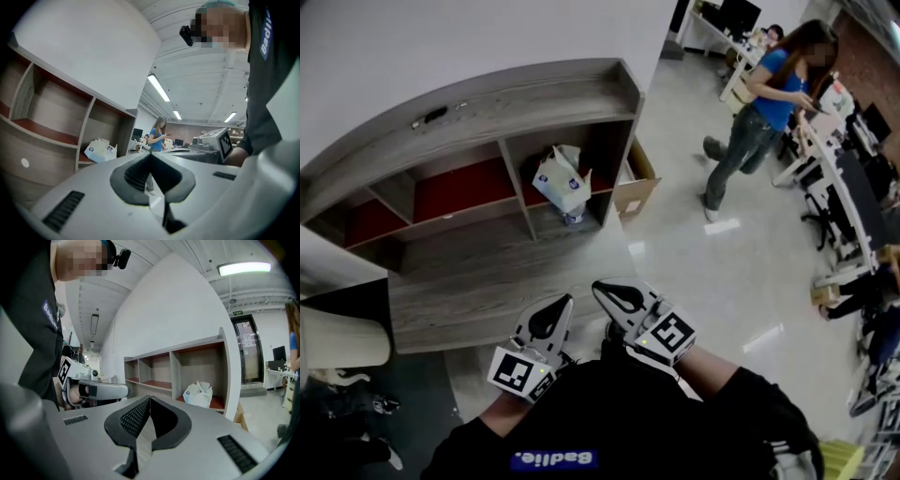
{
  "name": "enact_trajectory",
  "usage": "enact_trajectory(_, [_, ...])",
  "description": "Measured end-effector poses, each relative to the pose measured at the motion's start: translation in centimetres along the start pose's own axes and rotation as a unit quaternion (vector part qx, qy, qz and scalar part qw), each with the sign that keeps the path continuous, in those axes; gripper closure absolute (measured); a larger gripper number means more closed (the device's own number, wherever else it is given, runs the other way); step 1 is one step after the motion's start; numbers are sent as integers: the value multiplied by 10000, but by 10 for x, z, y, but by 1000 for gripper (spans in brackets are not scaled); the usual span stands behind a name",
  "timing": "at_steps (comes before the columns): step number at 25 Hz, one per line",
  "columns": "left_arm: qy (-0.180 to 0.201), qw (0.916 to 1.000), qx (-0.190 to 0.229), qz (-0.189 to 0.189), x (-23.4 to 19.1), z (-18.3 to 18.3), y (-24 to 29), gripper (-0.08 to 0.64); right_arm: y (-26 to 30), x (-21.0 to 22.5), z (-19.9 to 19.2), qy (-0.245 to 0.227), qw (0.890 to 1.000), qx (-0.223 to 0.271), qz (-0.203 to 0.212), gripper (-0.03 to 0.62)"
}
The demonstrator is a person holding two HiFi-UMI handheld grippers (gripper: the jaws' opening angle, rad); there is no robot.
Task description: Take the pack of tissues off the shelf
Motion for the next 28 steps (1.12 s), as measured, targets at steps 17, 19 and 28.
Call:
enact_trajectory(17, [11,9965,206,806,-10,3,40,558,26,65,-4,-318,9982,-150,480,560])
enact_trajectory(19, [20,9961,208,856,-9,3,42,557,29,69,-4,-404,9978,-149,497,560])
enact_trajectory(28, [37,9942,230,1051,-10,3,43,557,43,83,-4,-765,9955,-315,464,474])
Point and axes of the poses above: the fingertips, and each gripper's own axes: y forward along the fingers, x to its right, z out of its top, the point moved 10 cm from there along -y, backward along the fingers, and after that the axes turned 6 degrees about -z, right-handed, at the moved point
